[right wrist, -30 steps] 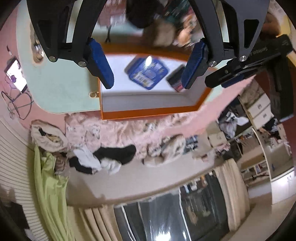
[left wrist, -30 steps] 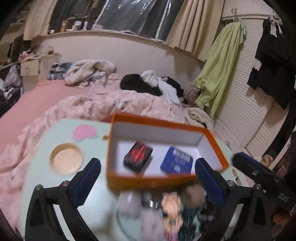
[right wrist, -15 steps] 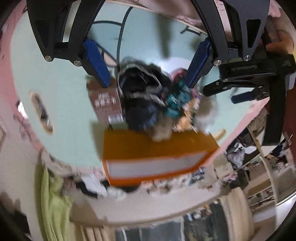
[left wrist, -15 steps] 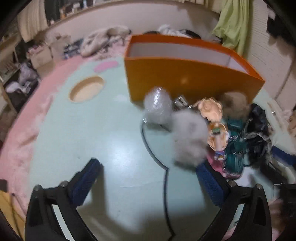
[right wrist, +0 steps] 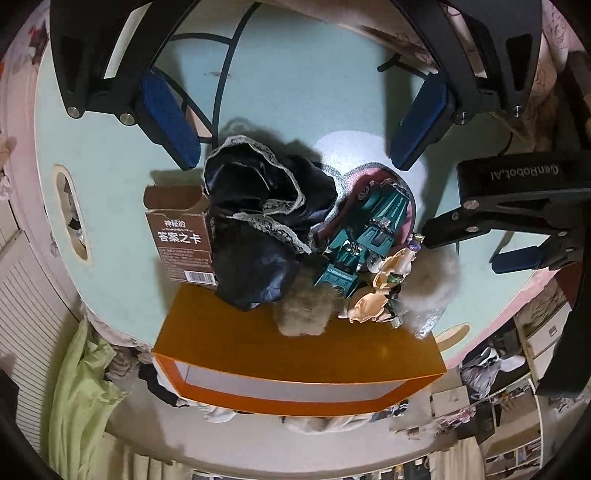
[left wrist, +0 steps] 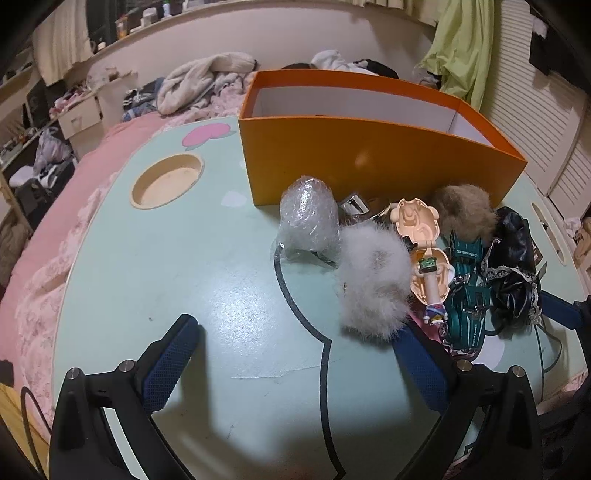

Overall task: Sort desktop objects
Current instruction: 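Move the right gripper toward the black lace cloth on the table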

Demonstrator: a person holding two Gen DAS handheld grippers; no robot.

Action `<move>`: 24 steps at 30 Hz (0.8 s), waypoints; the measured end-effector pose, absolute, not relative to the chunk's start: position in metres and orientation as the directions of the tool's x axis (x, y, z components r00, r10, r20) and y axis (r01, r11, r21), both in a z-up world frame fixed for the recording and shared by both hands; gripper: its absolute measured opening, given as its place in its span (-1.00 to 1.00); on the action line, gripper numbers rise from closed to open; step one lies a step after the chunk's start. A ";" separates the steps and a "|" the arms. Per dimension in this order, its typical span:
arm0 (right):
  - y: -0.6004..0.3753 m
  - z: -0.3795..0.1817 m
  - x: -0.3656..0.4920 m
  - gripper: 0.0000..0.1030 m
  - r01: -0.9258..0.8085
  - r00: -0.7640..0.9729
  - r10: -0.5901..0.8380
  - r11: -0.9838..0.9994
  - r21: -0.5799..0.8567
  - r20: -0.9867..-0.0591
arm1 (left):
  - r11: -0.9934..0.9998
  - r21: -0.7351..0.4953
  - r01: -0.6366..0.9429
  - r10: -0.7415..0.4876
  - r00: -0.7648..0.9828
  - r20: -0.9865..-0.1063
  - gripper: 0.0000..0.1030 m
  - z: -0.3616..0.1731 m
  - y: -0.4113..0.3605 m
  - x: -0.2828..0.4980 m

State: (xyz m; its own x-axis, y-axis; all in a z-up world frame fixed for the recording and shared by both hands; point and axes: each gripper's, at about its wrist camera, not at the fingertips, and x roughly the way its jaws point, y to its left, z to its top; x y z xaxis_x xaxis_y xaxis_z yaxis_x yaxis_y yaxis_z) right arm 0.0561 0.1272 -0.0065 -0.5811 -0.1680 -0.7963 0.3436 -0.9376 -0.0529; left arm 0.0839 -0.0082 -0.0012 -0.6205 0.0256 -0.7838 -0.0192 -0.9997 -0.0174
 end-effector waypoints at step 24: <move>0.177 0.029 0.085 0.38 0.199 -0.751 -0.251 -0.968 0.153 -0.611 | -1.000 -0.020 -0.018 0.027 -0.641 -0.767 1.00 0.002 -0.001 0.083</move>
State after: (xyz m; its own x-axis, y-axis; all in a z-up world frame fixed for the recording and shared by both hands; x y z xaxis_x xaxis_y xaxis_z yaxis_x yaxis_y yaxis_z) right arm 0.0846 0.1770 0.0293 -0.7506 -0.2511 -0.6112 0.1994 -0.9679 0.1527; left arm 0.0833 -0.0014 0.0022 -0.6415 0.0268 -0.7667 -0.0182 -0.9996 -0.0197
